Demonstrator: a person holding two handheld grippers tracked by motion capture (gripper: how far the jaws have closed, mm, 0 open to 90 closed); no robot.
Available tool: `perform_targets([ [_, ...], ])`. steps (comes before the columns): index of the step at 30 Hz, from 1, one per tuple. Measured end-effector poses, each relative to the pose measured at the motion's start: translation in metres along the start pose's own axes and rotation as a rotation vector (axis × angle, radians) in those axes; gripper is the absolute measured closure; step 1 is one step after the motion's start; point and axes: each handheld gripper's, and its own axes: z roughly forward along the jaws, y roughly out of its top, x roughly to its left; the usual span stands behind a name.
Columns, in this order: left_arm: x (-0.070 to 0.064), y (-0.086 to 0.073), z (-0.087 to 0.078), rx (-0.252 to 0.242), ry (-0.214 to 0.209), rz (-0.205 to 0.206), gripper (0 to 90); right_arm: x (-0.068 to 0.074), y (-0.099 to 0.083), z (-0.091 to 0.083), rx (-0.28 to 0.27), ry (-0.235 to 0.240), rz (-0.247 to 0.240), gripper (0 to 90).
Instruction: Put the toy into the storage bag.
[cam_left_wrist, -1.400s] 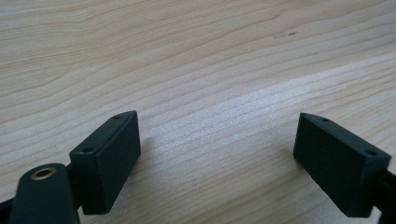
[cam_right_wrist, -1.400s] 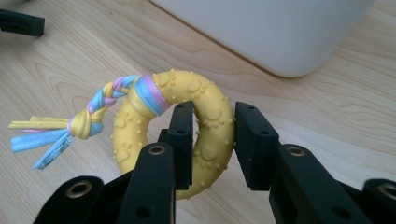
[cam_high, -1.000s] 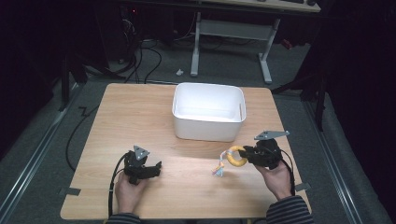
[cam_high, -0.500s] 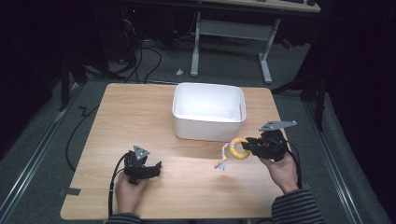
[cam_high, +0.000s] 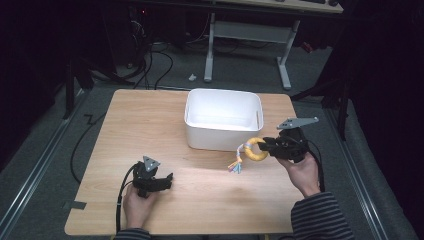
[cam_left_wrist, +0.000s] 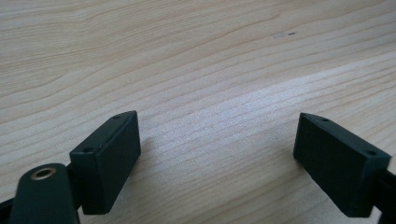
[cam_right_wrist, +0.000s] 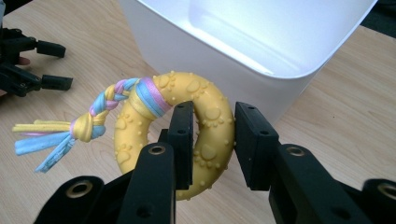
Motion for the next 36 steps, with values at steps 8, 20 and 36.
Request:
perform_targets([
  [8, 0.0, 0.0, 0.0, 0.0, 0.0, 0.001, 15.1, -0.002, 0.018, -0.004, -0.018, 0.005, -0.005, 70.6],
  [20, 0.0, 0.0, 0.0, 0.0, 0.0, 0.0, 15.1, -0.003, 0.04, -0.001, -0.022, 0.003, -0.02, 70.8],
  [36, 0.0, 0.0, 0.0, 0.0, 0.0, 0.0, 15.0, -0.011, 0.072, 0.013, -0.028, 0.002, 0.001, 70.9],
])
